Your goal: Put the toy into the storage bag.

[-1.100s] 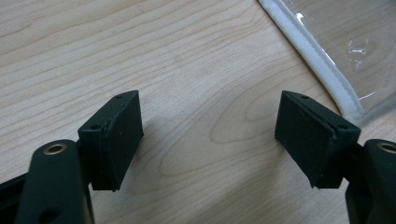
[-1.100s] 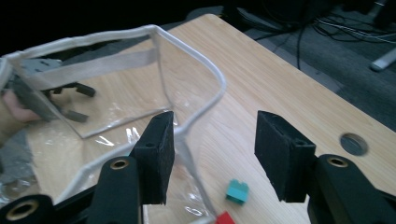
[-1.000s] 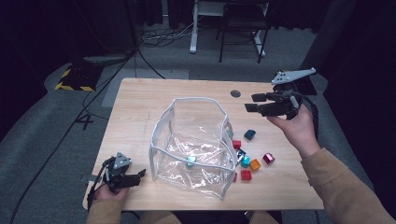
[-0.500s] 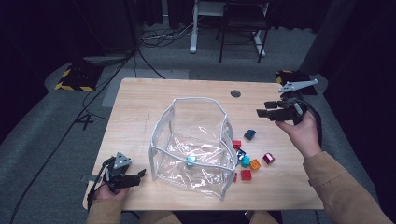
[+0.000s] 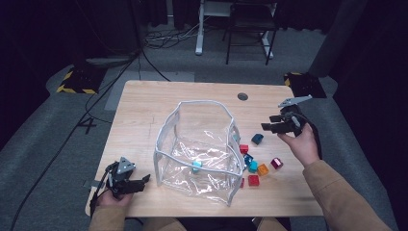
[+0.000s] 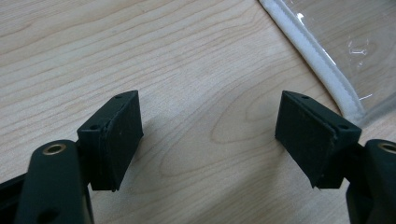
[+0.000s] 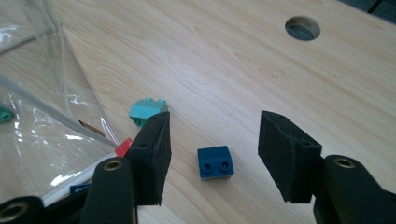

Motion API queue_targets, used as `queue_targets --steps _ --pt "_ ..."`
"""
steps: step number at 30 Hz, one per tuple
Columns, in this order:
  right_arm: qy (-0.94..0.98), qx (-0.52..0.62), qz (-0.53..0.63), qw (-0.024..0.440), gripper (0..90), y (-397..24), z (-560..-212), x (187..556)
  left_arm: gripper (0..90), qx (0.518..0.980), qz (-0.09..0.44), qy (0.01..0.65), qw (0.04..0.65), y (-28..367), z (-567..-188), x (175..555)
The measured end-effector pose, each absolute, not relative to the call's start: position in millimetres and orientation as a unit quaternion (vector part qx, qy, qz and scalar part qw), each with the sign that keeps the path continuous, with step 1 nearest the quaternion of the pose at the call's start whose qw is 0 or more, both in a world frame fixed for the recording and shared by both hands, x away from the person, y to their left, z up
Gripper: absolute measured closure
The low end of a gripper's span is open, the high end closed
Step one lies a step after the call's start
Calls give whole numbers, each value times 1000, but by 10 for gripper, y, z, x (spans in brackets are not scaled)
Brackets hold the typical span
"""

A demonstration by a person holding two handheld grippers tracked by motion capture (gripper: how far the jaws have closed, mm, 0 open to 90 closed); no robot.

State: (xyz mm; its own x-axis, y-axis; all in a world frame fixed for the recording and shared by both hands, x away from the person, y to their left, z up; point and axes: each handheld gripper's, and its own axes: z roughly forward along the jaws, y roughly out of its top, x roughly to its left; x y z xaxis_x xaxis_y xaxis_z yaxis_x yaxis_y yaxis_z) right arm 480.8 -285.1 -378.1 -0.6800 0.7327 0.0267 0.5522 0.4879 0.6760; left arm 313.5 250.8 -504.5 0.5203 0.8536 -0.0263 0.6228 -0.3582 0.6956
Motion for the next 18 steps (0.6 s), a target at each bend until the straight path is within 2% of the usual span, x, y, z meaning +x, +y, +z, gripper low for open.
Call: queue_targets --steps 18 --pt "869 395 280 101 456 -2810 -4411 4978 234 806 173 458 333 2508 -5045 3135"
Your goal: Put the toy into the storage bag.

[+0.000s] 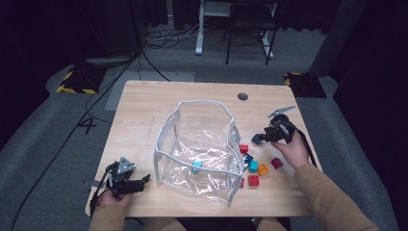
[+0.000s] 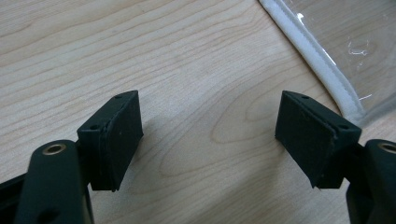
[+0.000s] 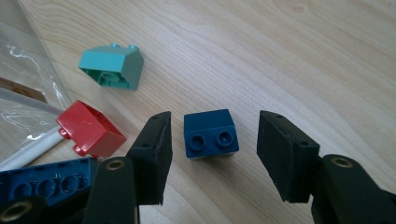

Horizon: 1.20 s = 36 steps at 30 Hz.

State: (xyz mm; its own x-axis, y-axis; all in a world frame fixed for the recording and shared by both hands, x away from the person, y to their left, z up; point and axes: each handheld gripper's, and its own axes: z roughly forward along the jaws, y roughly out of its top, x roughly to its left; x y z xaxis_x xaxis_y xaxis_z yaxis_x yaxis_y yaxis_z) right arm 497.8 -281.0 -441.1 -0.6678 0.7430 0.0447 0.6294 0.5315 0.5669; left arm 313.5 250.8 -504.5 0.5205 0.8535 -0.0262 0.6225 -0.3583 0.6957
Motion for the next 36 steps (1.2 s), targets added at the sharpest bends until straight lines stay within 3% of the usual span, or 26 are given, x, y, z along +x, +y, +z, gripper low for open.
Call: queue_targets --steps 6,12,16,36 --pt "873 401 263 88 465 -2776 -4561 5030 234 806 173 458 333 2508 -5045 3135" --pt "881 397 246 79 569 -2746 -4679 5059 234 806 173 458 333 2508 -5045 3135" --pt "883 392 239 96 588 -2737 -4664 5042 234 806 173 458 333 2509 -5045 3135" --pt "857 384 320 129 588 -2920 -3981 4899 234 806 173 458 333 2509 -5045 3136"
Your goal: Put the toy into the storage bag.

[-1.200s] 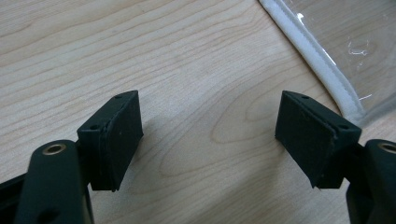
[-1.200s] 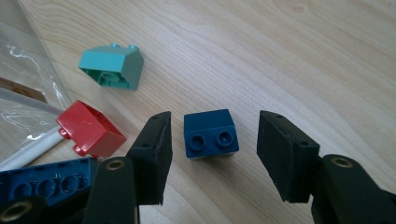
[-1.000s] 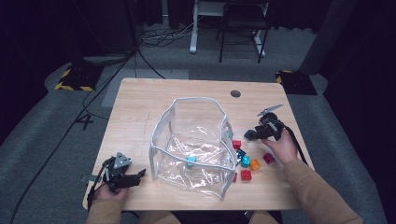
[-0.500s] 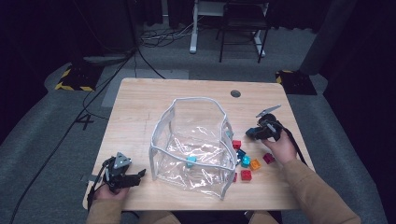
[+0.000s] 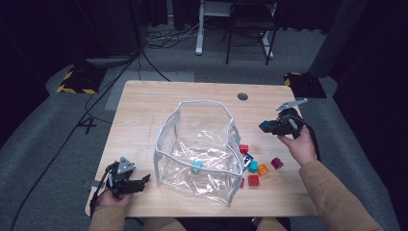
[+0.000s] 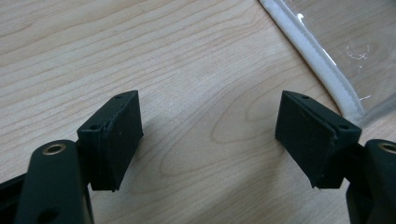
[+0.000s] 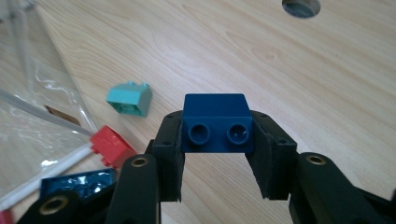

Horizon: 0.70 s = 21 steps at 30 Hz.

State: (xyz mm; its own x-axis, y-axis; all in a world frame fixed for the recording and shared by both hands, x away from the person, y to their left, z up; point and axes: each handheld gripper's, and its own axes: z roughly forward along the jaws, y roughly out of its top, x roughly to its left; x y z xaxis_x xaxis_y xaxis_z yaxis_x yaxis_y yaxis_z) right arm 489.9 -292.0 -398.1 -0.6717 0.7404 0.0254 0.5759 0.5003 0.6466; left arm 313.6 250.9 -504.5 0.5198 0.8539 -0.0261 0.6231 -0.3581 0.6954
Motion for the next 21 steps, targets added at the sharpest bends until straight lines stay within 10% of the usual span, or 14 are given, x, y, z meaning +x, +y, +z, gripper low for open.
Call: queue_targets --steps 21 --pt "848 332 387 146 588 -2796 -3012 4744 232 802 176 463 333 2496 -5048 3135"
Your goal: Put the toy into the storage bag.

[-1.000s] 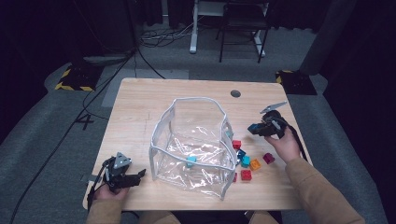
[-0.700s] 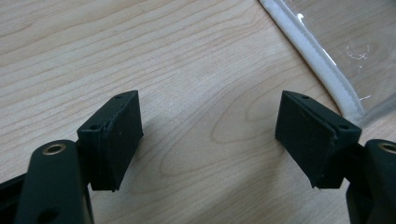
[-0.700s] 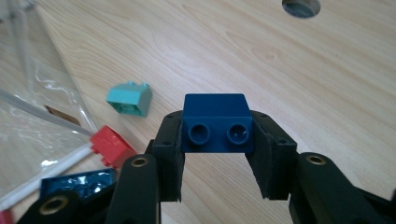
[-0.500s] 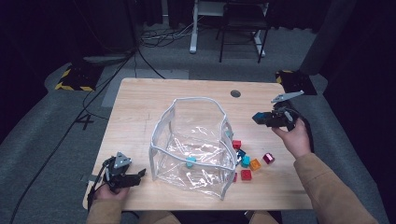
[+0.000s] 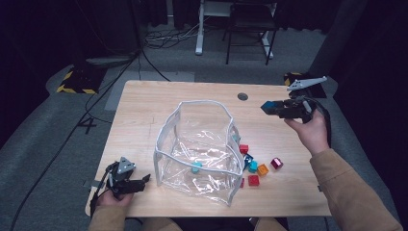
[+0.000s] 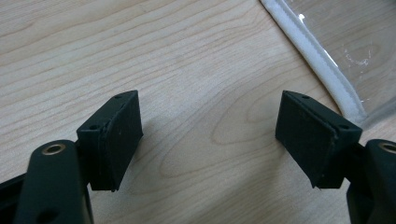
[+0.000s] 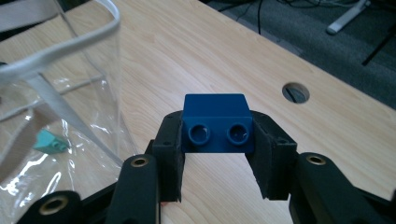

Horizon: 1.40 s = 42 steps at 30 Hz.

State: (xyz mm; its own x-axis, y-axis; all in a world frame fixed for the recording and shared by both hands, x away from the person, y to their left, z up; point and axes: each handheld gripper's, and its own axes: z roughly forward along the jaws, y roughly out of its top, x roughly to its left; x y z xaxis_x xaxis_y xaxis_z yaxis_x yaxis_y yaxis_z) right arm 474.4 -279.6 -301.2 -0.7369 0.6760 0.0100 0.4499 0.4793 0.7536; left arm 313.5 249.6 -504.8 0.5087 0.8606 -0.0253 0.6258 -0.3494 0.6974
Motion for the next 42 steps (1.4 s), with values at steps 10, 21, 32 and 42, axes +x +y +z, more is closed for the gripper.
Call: queue_targets --steps 10,21,32,42 --pt "850 295 412 146 588 -2520 -2692 4621 227 802 176 464 333 2494 -5048 3131" --pt "858 266 418 135 588 -2178 -2504 4540 228 801 176 465 333 2492 -5048 3128" --pt "874 213 419 123 588 -1702 -2379 4375 228 801 175 465 333 2492 -5048 3128" --pt "887 179 413 104 588 -1323 -2356 4299 228 801 175 465 333 2492 -5048 3128"
